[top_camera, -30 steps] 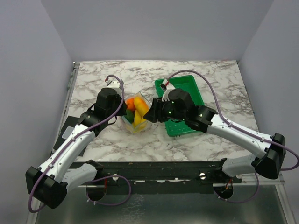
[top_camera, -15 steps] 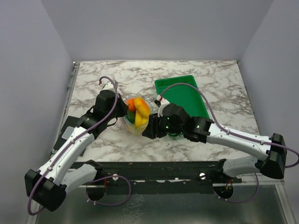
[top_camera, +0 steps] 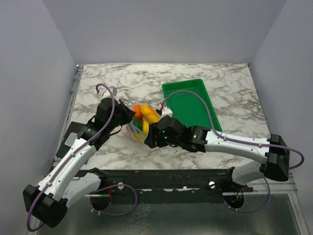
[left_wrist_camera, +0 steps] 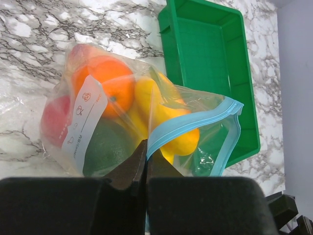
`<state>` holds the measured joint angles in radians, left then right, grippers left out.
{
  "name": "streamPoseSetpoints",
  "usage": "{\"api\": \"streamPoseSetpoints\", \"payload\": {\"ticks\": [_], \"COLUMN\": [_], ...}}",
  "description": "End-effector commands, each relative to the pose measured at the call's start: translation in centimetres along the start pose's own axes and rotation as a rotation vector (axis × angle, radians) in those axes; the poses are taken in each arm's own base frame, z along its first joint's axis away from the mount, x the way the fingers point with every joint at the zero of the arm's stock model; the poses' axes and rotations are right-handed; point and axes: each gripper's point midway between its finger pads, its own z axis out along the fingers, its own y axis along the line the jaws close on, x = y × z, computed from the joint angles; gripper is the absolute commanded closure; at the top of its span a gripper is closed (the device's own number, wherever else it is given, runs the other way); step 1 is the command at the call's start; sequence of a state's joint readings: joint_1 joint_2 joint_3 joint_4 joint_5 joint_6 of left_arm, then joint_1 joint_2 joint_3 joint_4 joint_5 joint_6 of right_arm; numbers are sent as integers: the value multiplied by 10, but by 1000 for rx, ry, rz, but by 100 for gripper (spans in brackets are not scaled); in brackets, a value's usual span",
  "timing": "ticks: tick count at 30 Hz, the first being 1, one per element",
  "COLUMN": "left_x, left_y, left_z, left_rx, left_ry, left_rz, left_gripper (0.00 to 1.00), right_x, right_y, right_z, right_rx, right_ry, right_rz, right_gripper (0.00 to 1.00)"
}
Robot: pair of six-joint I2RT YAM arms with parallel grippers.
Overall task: Place the food in the zip-top bag and seal the zipper
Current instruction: Zip the zipper food storage bag at the center of the board.
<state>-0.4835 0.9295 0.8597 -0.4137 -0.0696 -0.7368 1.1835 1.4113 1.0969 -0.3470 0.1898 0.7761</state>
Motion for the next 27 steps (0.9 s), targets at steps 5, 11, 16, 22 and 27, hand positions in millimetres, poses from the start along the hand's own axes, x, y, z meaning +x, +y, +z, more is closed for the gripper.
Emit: {"api": "streamPoseSetpoints", "payload": {"ticks": [5, 11, 16, 22, 27], "left_x": [4, 9, 10, 9, 10], "left_y": [-9, -5, -6, -7, -6], "left_z": [-4, -1, -2, -2, -2], "left_rx": [73, 67, 74, 80, 77], "left_ry": [-15, -12, -11, -10, -10], "left_rz": [-104, -113, -115, -110, -107], "left_gripper": [100, 100, 100, 100, 100], "right_x": [-19, -17, -14, -11, -4], "right_y": [12, 21, 20, 16, 10], "right_z": [10, 22, 31, 37, 40], "right_rx": [15, 5, 25, 56, 84], "right_ry": [-74, -61, -56, -44, -24], "right_rz": [62, 69, 78, 69, 58], "right_gripper": [44, 47, 51, 59, 67]}}
